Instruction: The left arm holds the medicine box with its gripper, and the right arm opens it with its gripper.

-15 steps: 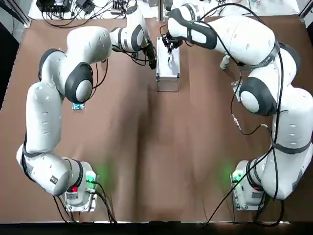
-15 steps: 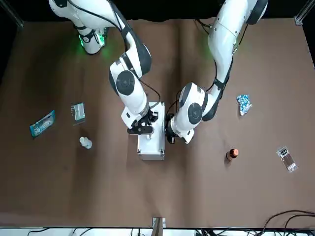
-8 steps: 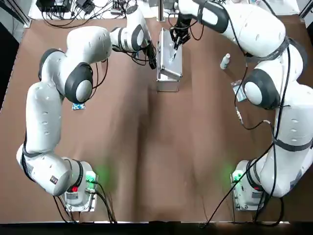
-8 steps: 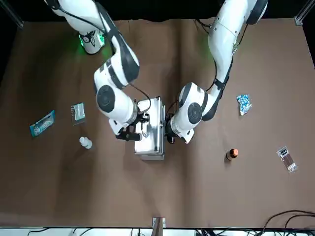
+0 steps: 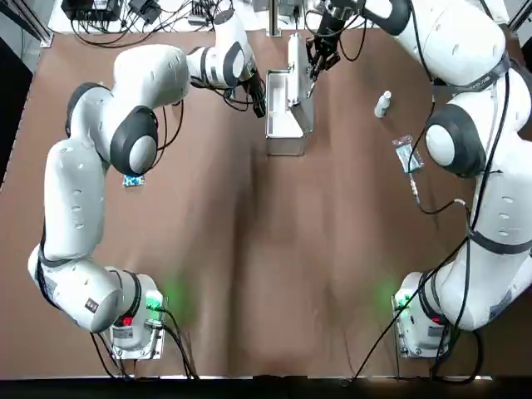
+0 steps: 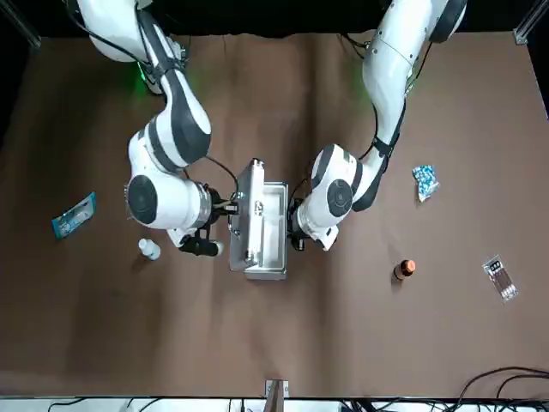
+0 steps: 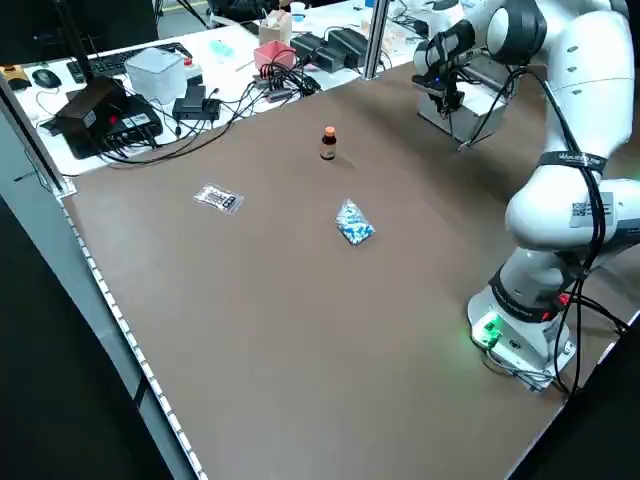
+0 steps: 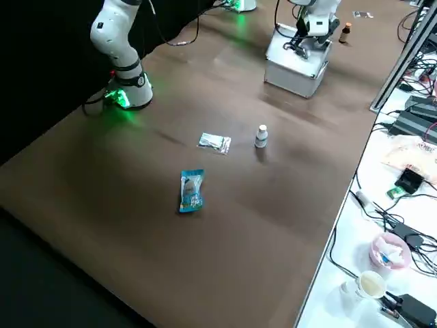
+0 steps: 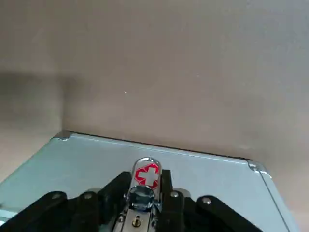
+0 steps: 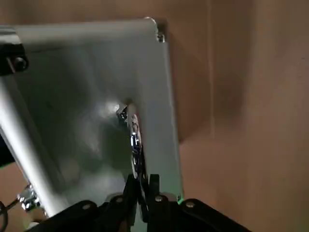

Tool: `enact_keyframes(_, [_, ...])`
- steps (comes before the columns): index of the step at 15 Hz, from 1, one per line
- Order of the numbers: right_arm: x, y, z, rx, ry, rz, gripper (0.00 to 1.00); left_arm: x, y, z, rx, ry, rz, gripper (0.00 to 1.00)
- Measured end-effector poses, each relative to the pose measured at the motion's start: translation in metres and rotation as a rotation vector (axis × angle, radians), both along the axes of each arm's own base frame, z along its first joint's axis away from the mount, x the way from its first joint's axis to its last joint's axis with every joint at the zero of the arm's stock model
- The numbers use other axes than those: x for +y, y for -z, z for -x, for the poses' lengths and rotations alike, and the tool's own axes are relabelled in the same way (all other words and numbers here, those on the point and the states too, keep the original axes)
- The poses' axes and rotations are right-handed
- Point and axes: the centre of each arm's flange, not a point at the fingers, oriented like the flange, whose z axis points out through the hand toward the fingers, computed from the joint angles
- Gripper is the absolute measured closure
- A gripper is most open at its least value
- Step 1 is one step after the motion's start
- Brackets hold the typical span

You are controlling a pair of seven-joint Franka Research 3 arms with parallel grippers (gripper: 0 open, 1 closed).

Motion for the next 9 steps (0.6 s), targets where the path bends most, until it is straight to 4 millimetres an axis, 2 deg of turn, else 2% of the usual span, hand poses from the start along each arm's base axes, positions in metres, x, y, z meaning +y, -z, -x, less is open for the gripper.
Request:
enact_keyframes(4, [-0.030,0.011,-0.006,0.026,-0.017,0.007,0.87,0.000,0.000,0.000,-0.001,-0.001,0.000,0.68])
enact_keyframes(9, [-0.036,0.015,-0.007,0.028,-0.032,-0.004,0.86,0.000,0.000,0.000,-0.001,-0.001,0.000,0.68])
